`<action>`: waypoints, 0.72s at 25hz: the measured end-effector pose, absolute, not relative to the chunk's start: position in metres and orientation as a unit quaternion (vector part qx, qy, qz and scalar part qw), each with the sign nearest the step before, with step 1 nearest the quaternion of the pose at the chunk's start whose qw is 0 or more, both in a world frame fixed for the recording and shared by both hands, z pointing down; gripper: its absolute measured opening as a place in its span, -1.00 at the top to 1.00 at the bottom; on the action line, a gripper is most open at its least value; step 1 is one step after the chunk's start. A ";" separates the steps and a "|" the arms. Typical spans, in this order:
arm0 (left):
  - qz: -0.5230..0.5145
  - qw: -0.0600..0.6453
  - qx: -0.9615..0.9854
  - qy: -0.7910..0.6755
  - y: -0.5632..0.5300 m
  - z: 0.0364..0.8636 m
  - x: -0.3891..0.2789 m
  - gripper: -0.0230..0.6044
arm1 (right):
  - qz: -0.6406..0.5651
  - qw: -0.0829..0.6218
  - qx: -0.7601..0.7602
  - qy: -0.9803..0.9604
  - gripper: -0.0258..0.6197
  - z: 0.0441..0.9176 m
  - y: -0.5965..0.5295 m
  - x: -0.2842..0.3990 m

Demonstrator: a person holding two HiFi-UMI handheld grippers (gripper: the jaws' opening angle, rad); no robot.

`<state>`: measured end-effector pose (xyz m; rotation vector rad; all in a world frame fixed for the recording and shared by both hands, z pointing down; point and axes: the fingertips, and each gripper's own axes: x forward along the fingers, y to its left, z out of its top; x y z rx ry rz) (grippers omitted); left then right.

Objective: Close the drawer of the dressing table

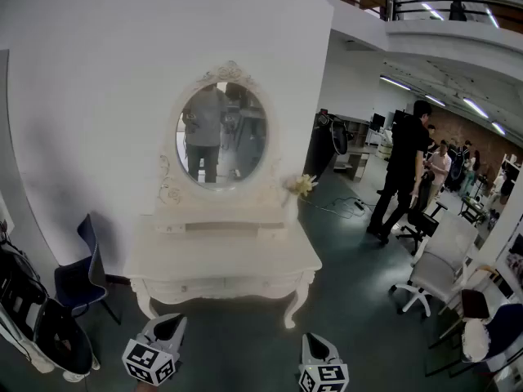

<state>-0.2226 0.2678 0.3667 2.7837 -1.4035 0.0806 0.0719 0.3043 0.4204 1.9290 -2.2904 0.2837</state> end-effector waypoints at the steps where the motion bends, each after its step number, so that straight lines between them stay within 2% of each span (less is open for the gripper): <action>1: 0.024 0.010 0.891 -0.453 0.266 0.366 -0.225 0.93 | 0.090 0.069 0.639 -0.760 0.92 0.420 0.301 0.071; 18: 0.024 0.016 0.885 -0.464 0.269 0.363 -0.244 0.93 | 0.075 0.055 0.625 -0.775 0.92 0.407 0.288 0.039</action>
